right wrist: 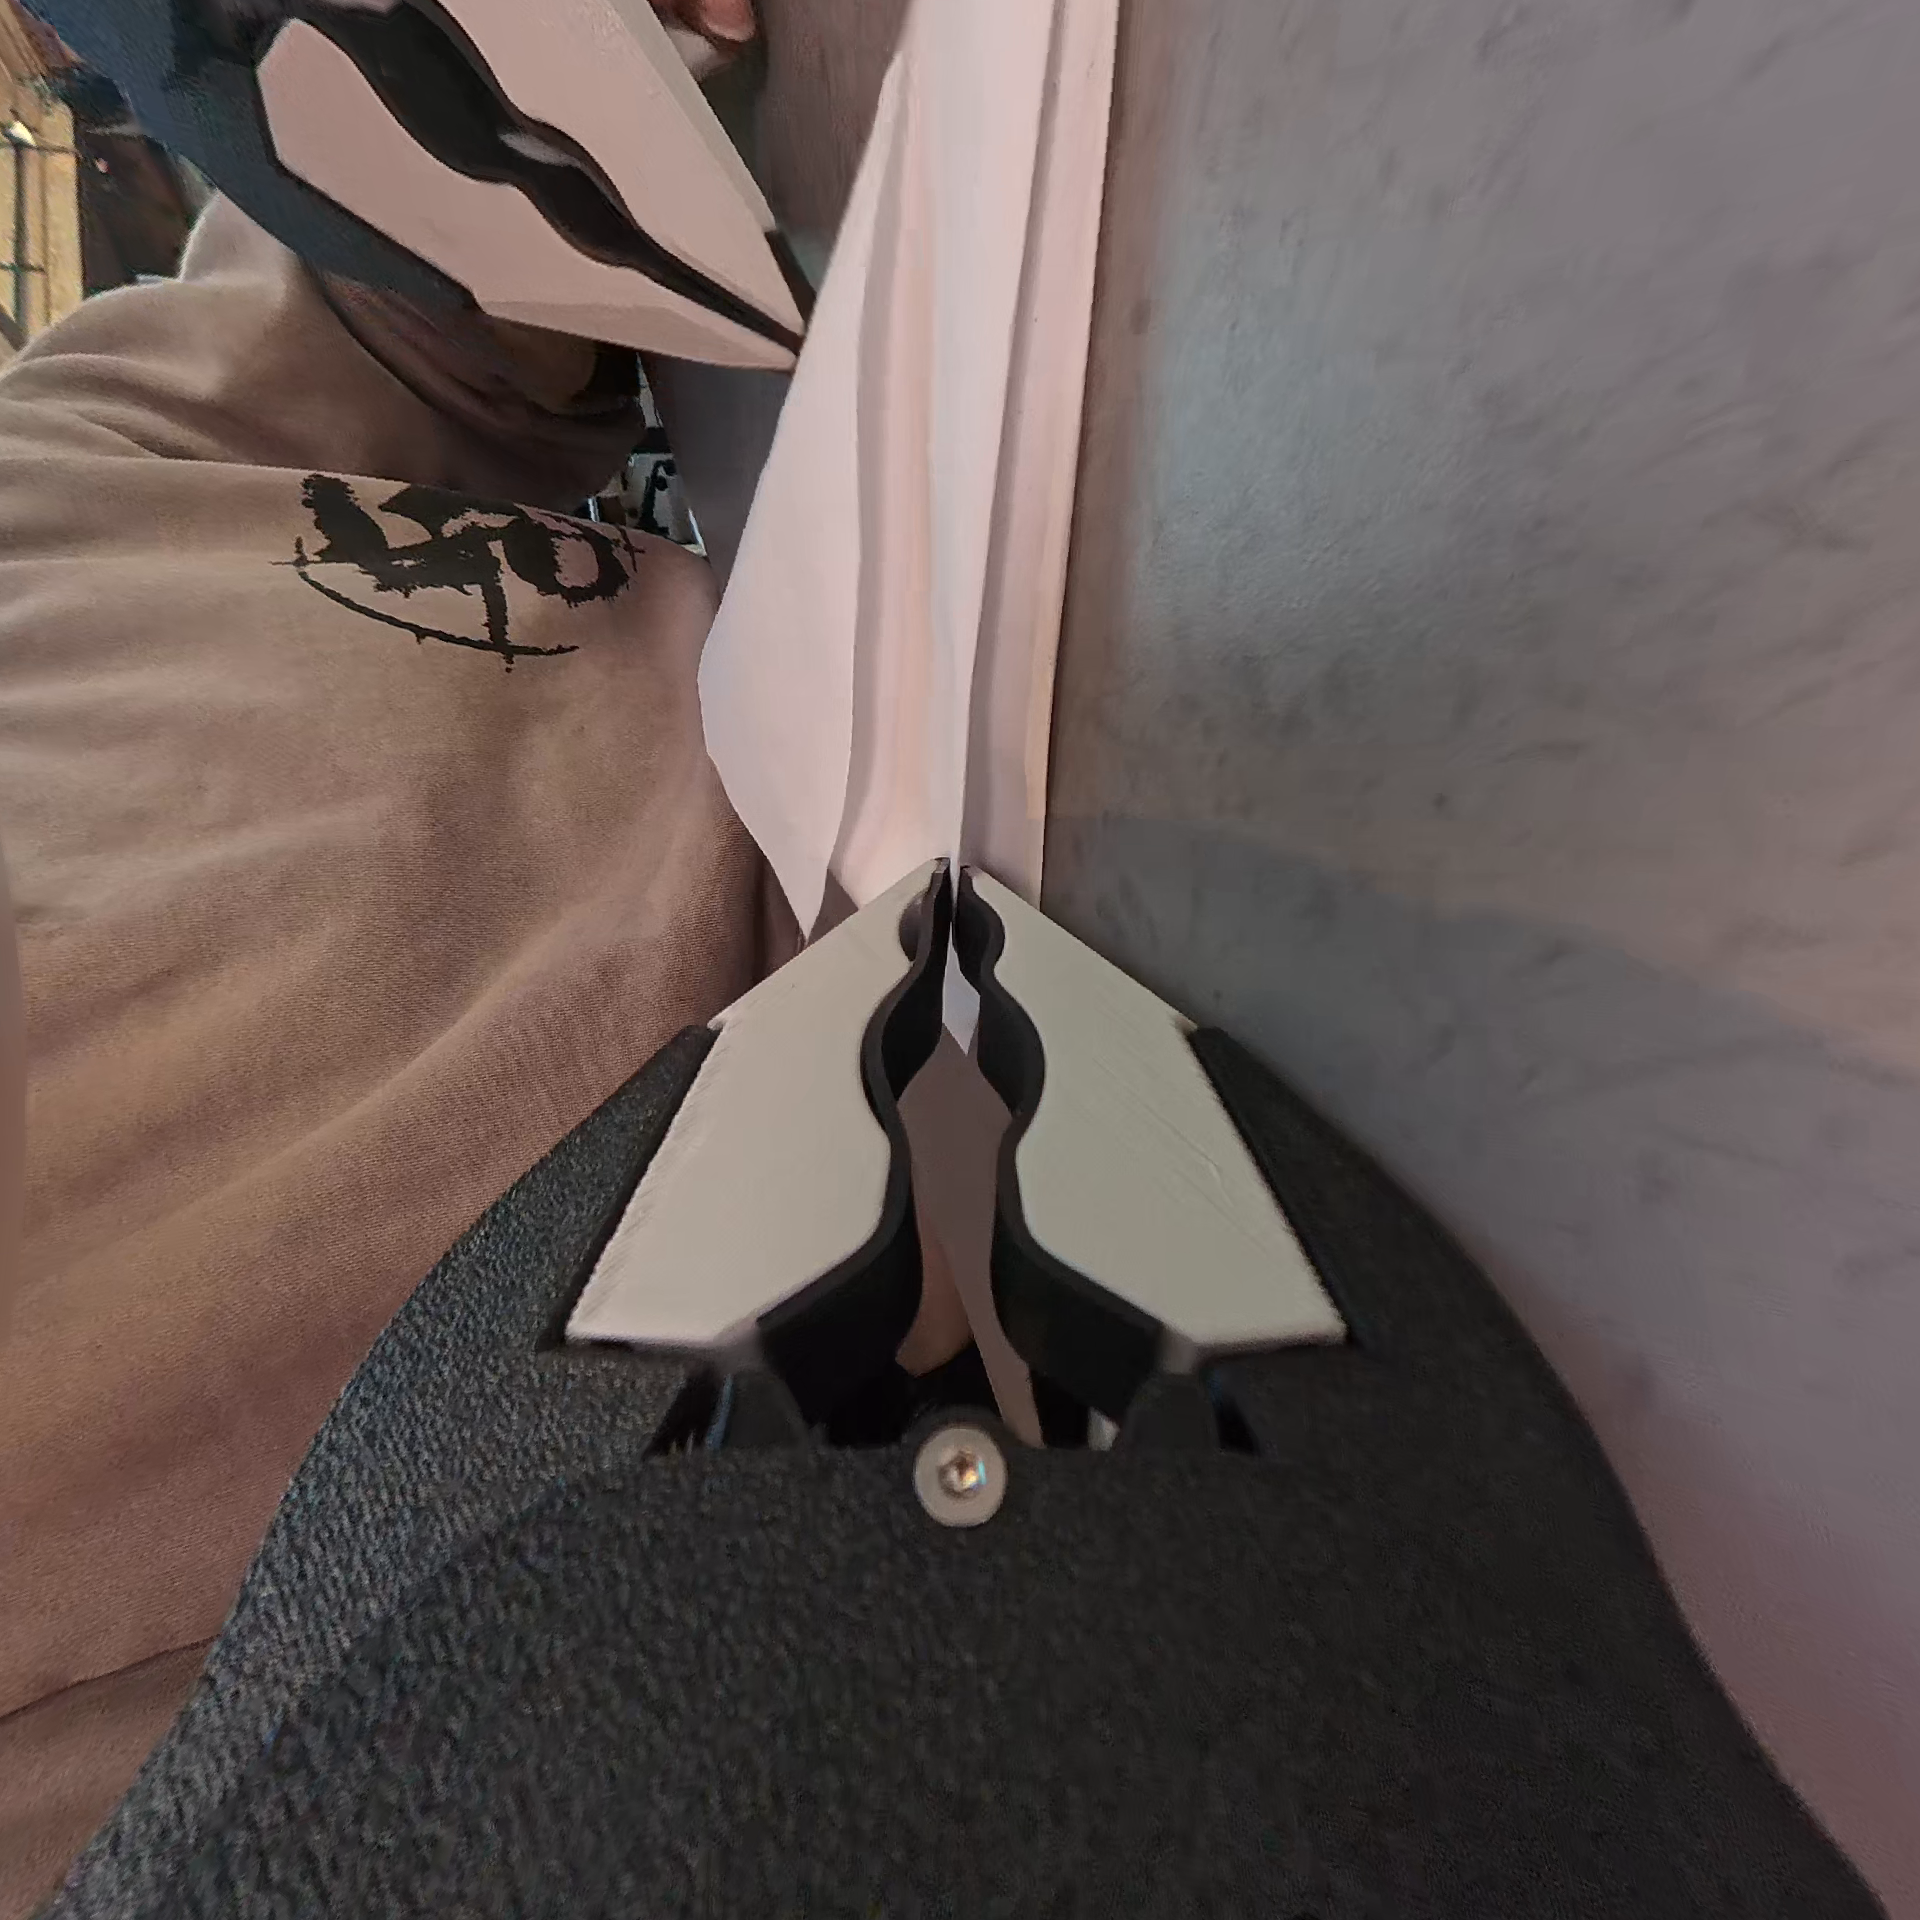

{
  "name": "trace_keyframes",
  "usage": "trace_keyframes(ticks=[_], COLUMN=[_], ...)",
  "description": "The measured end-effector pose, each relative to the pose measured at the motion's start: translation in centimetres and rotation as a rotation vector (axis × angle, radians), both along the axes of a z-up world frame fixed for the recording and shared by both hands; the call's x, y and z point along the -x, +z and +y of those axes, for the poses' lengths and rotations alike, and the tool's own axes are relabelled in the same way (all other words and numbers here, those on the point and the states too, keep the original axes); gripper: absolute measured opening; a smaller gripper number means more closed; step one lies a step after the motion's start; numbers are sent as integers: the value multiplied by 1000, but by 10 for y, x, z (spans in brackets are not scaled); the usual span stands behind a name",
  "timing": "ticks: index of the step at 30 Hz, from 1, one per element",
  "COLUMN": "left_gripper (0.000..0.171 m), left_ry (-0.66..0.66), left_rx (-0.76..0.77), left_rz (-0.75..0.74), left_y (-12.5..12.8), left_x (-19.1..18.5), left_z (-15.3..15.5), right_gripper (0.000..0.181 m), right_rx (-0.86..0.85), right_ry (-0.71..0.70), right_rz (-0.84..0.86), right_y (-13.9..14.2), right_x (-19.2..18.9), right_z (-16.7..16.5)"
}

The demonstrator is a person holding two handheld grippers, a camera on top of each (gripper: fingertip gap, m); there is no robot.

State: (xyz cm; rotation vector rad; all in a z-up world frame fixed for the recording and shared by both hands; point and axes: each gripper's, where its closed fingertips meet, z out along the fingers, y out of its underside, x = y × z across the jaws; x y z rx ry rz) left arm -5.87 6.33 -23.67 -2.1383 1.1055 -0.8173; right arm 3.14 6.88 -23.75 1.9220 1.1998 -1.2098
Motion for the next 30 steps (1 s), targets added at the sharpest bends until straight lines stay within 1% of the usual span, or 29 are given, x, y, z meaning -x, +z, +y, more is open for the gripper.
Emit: trace_keyframes(ticks=[4,7,10,12,15,19,23,27,30], left_gripper=[0,0,1,1,0,0,0,0,0], left_ry=[88,149,183,190,174,141,121,113,111], left_rx=[-23,-86,-136,-140,-133,-132,-174,-200,-194], left_rz=[-85,-105,-23,37,83,179,244,249,243], left_y=[22,30,24,17,11,-5,-8,-8,-8], left_x=[18,17,8,2,-8,-13,-12,-12,-12], left_z=[16,32,52,65,77,80,79,79,79], right_gripper=[0,0,0,0,0,0,0,0,7], right_rx=[5,13,13,8,0,8,3,-39,-98], right_ry=[-1,1,9,17,24,19,12,0,-24], right_rz=[-3,-7,-11,-12,-10,2,16,42,80], right_y=[0,0,0,0,0,0,0,0,3], right_x=[0,0,0,0,0,0,0,0,-2], right_z=[0,0,0,0,0,0,0,1,6])
